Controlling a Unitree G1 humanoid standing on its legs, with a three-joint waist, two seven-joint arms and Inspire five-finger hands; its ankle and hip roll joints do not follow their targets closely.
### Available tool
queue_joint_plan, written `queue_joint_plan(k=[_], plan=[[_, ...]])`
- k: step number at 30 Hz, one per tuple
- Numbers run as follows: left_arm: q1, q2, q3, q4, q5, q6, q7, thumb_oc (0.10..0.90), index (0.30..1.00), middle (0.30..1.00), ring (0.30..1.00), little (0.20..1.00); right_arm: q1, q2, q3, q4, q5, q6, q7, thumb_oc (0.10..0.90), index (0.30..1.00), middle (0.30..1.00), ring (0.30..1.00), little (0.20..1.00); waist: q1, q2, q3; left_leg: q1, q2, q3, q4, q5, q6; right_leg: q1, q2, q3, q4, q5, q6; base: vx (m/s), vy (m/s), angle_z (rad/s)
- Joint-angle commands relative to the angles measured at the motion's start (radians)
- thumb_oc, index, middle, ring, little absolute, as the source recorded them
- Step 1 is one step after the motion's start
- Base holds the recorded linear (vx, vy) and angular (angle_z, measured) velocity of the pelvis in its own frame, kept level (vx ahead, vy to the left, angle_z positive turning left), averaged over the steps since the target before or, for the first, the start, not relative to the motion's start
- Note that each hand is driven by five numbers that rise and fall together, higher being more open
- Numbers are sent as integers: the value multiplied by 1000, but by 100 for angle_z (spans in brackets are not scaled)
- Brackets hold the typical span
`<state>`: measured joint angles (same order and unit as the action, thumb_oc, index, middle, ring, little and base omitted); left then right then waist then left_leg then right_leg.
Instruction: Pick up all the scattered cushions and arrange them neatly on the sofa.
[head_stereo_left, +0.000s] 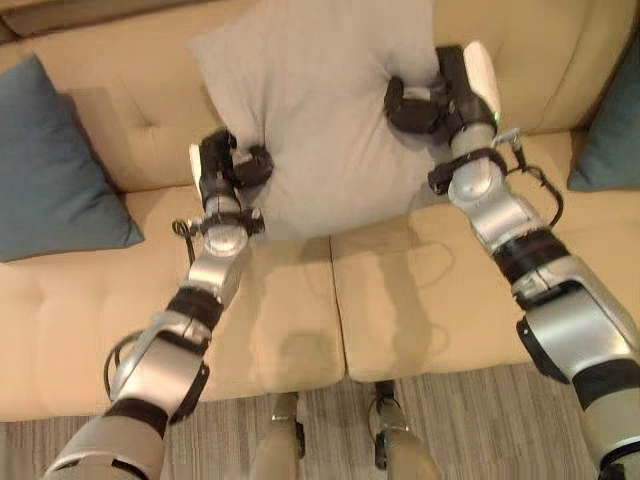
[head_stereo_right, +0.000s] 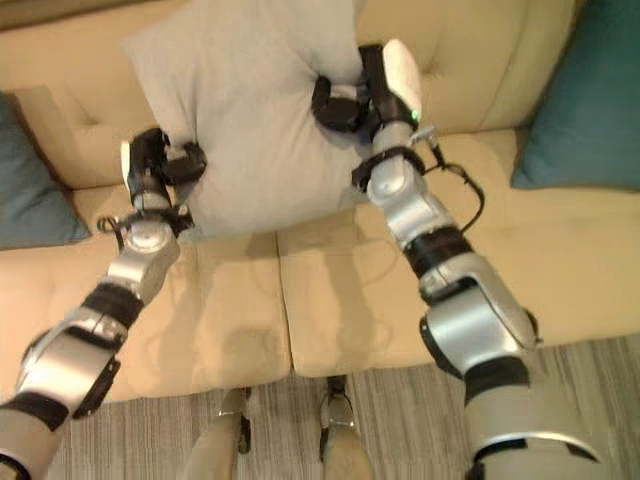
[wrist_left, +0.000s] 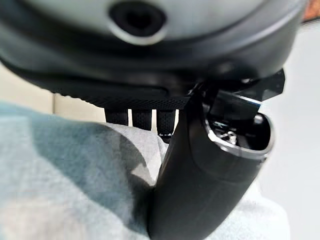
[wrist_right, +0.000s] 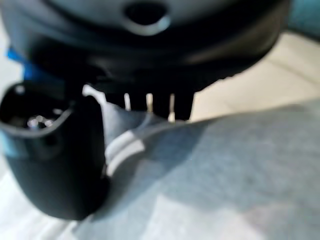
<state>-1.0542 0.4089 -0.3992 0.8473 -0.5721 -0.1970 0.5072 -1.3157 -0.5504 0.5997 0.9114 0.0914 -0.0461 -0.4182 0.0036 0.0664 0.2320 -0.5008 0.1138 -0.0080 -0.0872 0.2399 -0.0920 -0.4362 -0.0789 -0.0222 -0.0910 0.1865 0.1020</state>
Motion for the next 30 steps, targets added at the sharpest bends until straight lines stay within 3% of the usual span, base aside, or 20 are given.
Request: queue_joint_plan(k=[1, 9, 14, 15, 16, 17, 22, 27, 30], plan=[[-487, 40, -155, -25, 92, -215, -28, 400, 300, 300, 300, 300, -374, 21, 92, 38, 9, -113, -52, 400, 300, 300, 300, 300, -10, 31, 36, -38, 6, -4, 0, -42, -80, 25, -39, 11, 13, -137, 66, 20, 57, -6], [-717, -5, -264, 265, 121, -172, -18, 400, 300, 300, 300, 300, -567, 19, 317, 315, 68, -123, 8, 400, 300, 300, 300, 300, 1, 16, 94, -159, -5, 3, 0, -20, -85, -98, -53, 7, 4, -95, 100, 1, 19, -3], [-752, -7, -301, 375, 131, -142, -34, 400, 300, 300, 300, 300, -617, 43, 344, 388, 134, -119, 25, 400, 300, 300, 300, 300, -1, 6, 108, -208, -15, -2, 0, -12, -81, -149, -48, 9, 4, -86, 102, 0, -2, 9], [-749, -12, -304, 394, 121, -131, -48, 433, 349, 349, 349, 349, -617, 51, 345, 401, 147, -115, 30, 800, 900, 900, 900, 900, -2, 4, 109, -217, -16, -5, 0, -10, -80, -157, -49, 9, 4, -84, 102, 19, -1, 9], [-734, -15, -309, 454, 101, -105, -97, 588, 582, 582, 582, 582, -611, 50, 336, 431, 176, -106, 42, 800, 900, 900, 900, 900, -4, 3, 116, -230, -19, -8, 0, -7, -78, -169, -48, 7, 4, -80, 104, 21, -1, -21], [-730, -16, -316, 471, 101, -96, -115, 800, 900, 900, 900, 900, -608, 49, 344, 444, 176, -102, 55, 800, 900, 900, 900, 900, -5, 3, 116, -234, -22, -9, 0, -5, -76, -173, -47, 6, 4, -79, 104, 24, 9, -29], [-681, -8, -238, 454, -33, -110, -139, 800, 900, 900, 900, 900, -571, 27, 327, 470, 208, -83, 78, 800, 900, 900, 900, 900, -7, -2, 120, -230, -28, -13, 0, -6, -71, -168, -40, 7, 4, -83, 102, 5, -10, 0], [-598, 94, -135, 471, -190, -80, -172, 800, 900, 900, 900, 900, -471, -39, 259, 466, 247, -64, 78, 800, 900, 900, 900, 900, -2, 0, 125, -185, -31, -16, 0, -15, -65, -128, -34, 11, 4, -91, 95, 6, -24, -3], [-554, 224, -113, 492, -204, -63, -217, 800, 900, 900, 900, 900, -393, -93, 204, 451, 311, -72, 112, 800, 900, 900, 900, 900, 5, 12, 122, -137, -28, -17, 0, -23, -63, -86, -32, 12, 4, -99, 89, 4, -3, -2]])
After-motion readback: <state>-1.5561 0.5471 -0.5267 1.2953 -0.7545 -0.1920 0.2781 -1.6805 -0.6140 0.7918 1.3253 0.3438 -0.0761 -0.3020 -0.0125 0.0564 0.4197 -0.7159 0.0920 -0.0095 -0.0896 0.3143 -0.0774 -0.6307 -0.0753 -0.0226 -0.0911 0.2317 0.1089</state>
